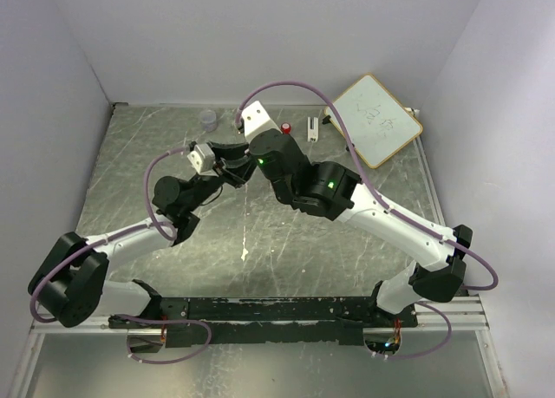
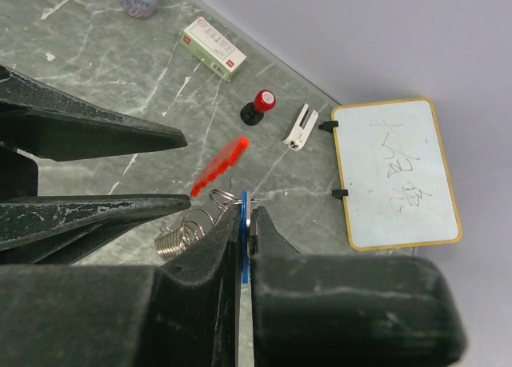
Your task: Remove the keys from the keyring
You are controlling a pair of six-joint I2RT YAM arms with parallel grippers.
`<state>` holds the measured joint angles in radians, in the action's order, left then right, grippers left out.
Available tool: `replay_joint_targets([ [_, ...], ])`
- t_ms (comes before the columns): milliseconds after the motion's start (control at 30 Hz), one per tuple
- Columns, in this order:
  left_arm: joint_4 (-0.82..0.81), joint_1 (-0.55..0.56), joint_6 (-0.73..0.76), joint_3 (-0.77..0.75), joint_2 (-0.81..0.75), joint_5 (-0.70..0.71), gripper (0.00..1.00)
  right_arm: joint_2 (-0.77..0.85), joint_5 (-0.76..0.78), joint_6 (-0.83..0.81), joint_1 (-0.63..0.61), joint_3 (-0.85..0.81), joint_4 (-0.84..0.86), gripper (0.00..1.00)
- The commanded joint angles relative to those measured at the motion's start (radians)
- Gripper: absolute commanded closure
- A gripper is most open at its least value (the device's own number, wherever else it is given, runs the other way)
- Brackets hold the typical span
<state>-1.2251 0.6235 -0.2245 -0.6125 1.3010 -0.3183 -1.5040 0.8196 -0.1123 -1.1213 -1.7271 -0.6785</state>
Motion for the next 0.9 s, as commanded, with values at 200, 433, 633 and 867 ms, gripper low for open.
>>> replay_joint_targets([
  [200, -0.083, -0.007, -0.028, -0.048, 0.043, -0.042, 0.48, 0.031, -0.001, 0.003, -0.012, 0.001, 0.028, 1.00],
  [433, -0.118, -0.007, -0.046, -0.050, 0.051, -0.054, 0.42, 0.033, -0.006, 0.002, -0.014, 0.013, 0.034, 1.00],
  [633, -0.126, -0.007, -0.053, -0.055, 0.062, -0.062, 0.37, 0.036, -0.006, -0.001, -0.016, 0.016, 0.039, 1.00],
  [867, -0.129, -0.008, -0.056, -0.060, 0.081, -0.065, 0.38, 0.035, -0.012, -0.004, -0.018, 0.017, 0.044, 1.00],
])
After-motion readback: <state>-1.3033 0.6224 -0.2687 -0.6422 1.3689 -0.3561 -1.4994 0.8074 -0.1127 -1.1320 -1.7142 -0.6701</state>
